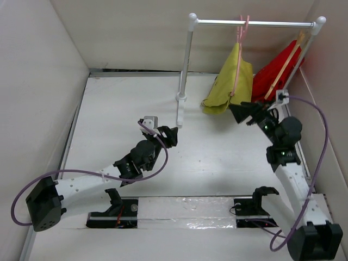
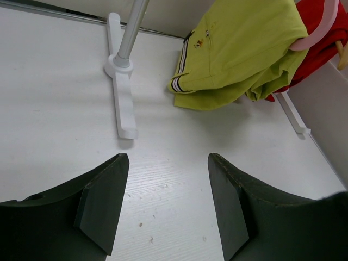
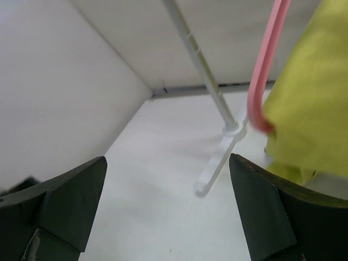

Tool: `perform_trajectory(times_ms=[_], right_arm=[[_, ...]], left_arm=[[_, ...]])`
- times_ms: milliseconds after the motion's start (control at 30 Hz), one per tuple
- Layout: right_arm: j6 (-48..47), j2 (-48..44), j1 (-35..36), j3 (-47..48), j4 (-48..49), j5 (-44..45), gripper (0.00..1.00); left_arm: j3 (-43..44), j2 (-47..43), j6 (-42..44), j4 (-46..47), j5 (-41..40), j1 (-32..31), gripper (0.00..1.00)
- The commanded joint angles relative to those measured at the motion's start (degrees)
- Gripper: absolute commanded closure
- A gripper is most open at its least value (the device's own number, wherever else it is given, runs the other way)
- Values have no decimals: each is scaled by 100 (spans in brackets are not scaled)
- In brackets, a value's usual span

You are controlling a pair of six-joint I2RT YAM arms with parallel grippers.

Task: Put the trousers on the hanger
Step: Reset both arms

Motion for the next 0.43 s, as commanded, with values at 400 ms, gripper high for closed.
perform_trajectory(times_ms=[400], right_arm=[[-996, -3181, 580, -2822, -1840, 22, 0]], left_arm=[[-978, -883, -1182, -178, 184, 30, 45]])
